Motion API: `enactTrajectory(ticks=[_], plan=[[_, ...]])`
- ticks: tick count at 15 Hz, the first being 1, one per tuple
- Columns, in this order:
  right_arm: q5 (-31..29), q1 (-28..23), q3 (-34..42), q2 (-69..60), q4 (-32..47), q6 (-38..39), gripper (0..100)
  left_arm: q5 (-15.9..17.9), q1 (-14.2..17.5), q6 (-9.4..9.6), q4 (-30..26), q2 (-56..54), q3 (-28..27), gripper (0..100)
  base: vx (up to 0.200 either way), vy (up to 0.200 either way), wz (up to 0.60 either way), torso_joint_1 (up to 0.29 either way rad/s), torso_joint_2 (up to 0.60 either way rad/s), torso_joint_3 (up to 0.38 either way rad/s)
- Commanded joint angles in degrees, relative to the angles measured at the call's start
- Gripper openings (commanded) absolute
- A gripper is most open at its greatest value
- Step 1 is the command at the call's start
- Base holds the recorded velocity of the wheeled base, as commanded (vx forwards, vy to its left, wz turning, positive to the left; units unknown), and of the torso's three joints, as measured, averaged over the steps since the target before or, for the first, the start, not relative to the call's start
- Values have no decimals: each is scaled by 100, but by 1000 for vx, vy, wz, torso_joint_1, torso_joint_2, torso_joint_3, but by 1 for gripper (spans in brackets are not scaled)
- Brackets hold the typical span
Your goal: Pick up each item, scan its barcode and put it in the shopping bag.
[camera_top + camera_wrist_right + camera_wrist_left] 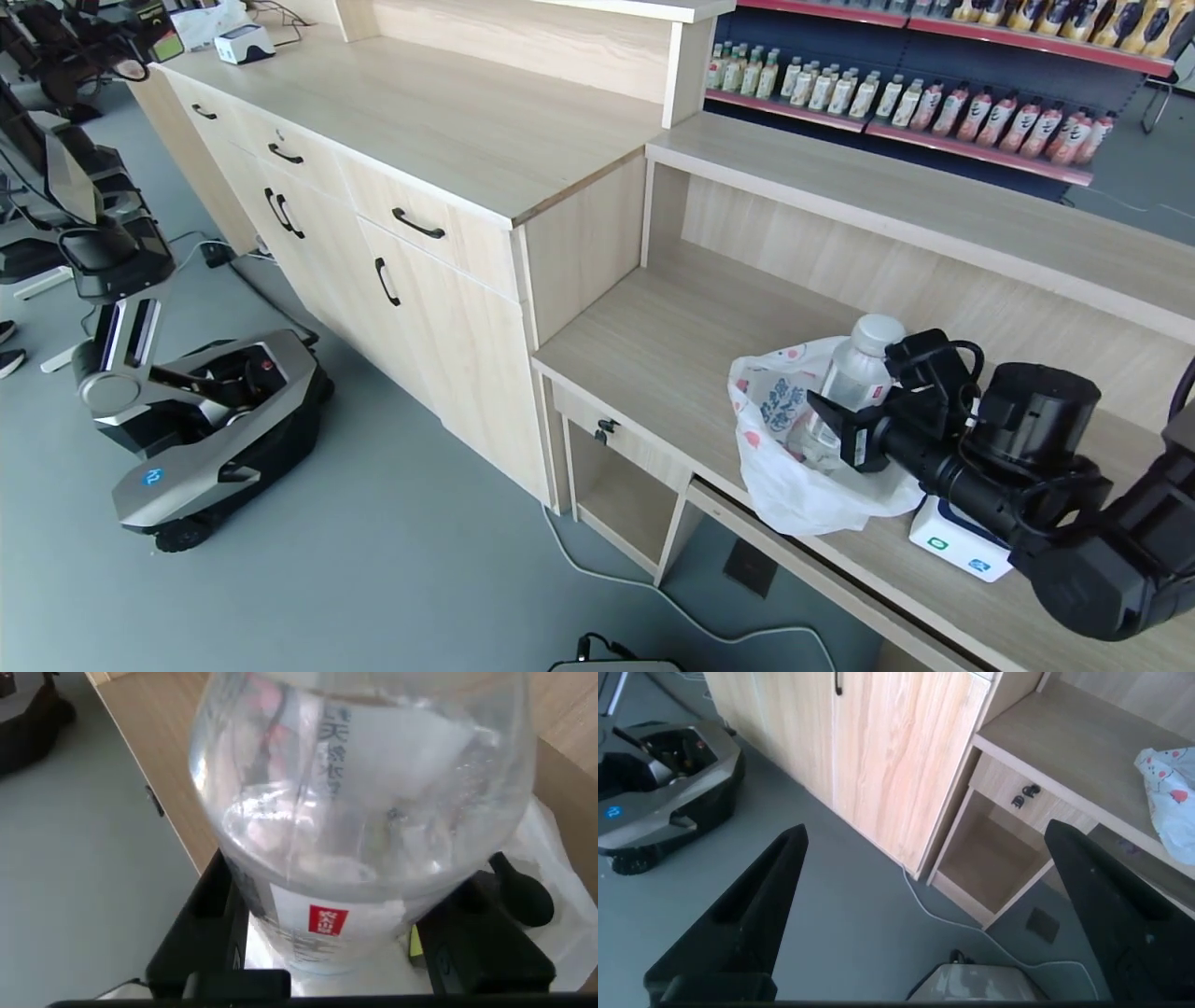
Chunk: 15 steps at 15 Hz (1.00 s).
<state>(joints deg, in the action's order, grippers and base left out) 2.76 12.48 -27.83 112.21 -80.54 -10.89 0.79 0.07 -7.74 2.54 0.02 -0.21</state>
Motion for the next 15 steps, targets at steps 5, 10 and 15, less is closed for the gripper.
enactTrajectory(ticks=[5,10,15], plan=[[-3,-71,-161,1154,-744,43,0,0,1,-8,1,-2,-6,100,0,0,0,0,0,0],[-3,-167,-451,1725,-946,131,0,0,1,-8,1,-2,-6,100,0,0,0,0,0,0],[-3,-194,-803,2059,-946,271,0,0,1,-8,1,-2,3,100,0,0,0,0,0,0]])
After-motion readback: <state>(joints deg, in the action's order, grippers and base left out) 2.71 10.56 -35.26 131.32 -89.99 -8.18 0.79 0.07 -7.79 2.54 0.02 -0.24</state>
